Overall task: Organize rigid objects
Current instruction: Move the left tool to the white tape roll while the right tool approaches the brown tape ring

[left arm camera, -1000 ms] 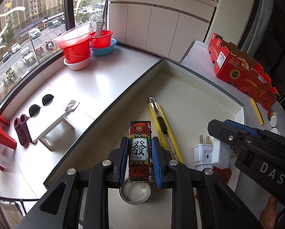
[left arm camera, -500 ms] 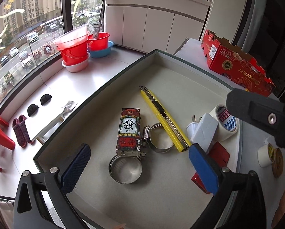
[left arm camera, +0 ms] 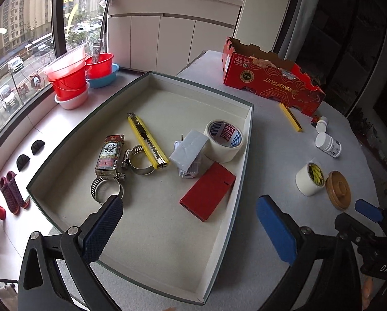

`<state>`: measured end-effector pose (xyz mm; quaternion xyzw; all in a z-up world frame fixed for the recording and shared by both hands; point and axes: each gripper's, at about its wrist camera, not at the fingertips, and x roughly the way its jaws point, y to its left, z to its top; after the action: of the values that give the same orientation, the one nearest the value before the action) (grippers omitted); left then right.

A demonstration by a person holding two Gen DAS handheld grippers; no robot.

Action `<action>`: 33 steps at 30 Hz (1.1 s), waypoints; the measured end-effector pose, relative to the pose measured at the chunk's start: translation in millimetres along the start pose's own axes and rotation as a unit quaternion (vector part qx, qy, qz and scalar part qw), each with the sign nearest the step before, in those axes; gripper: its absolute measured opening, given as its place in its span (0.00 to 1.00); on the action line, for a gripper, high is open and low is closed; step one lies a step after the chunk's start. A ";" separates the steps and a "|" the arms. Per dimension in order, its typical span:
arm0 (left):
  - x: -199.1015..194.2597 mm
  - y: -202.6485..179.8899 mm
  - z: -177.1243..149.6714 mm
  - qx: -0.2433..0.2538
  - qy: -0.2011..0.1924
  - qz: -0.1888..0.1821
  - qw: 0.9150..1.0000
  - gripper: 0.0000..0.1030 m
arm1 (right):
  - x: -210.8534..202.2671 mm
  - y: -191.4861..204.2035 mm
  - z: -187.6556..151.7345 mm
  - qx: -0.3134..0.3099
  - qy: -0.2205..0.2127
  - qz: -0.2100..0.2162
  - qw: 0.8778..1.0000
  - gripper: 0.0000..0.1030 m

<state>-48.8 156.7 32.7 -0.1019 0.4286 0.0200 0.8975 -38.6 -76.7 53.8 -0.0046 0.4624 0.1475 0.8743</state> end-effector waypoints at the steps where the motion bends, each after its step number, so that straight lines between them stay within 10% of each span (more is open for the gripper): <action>1: -1.9 -11.4 -1.6 0.011 0.001 -0.012 1.000 1.00 | -3.6 -11.9 -6.5 0.014 -0.001 -0.016 1.000 0.95; 16: 56.6 -160.5 2.7 0.156 0.041 -0.026 0.987 1.00 | -13.8 -108.4 -59.0 0.145 0.026 -0.080 0.986 0.95; 33: 122.0 -167.0 20.5 0.153 0.086 -0.007 0.984 1.00 | 56.8 -85.7 1.1 -0.045 0.026 -0.100 0.994 0.95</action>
<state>64.6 -8.8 -21.5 0.0326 0.5016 -0.0606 0.8624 14.8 -144.1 -2.6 -0.0941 0.4748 0.0801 0.8713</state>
